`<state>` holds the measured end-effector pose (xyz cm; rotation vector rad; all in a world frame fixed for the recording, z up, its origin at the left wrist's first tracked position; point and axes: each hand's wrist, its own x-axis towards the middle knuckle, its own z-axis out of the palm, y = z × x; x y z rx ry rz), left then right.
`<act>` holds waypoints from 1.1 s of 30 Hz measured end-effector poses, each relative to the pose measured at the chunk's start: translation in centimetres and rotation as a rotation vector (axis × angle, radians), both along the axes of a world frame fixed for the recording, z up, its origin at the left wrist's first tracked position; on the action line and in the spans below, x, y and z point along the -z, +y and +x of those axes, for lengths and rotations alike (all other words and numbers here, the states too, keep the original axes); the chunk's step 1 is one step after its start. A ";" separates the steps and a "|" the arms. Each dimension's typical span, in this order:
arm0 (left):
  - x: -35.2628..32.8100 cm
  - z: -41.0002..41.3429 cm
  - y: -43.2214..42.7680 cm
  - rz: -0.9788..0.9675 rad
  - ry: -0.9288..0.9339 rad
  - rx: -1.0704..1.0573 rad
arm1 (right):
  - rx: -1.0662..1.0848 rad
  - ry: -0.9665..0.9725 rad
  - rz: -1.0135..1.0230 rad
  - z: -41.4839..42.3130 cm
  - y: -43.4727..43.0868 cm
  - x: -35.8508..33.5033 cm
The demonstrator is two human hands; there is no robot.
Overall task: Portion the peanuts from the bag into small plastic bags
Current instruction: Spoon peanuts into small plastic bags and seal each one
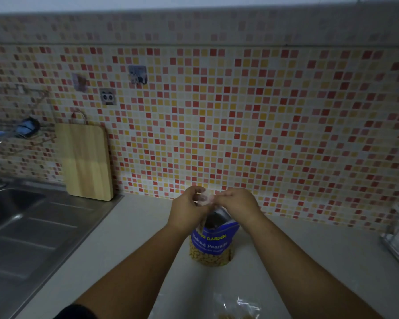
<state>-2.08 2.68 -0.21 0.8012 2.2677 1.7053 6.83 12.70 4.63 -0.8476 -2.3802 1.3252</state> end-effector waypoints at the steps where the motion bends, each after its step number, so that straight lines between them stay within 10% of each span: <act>1: 0.0 0.2 -0.1 -0.012 -0.004 0.013 | 0.005 -0.001 0.016 0.1 0.0 0.1; 13: 1.5 2.6 -3.4 0.302 -0.391 0.143 | -0.042 0.081 0.136 3.9 -0.6 2.5; 25: 13.6 6.6 -7.3 -0.131 -0.755 0.107 | -0.056 -0.217 -0.292 7.7 -3.0 17.2; 33: 18.1 6.8 -6.4 -0.524 -0.246 -0.024 | -0.153 -0.331 0.288 7.0 -3.9 22.4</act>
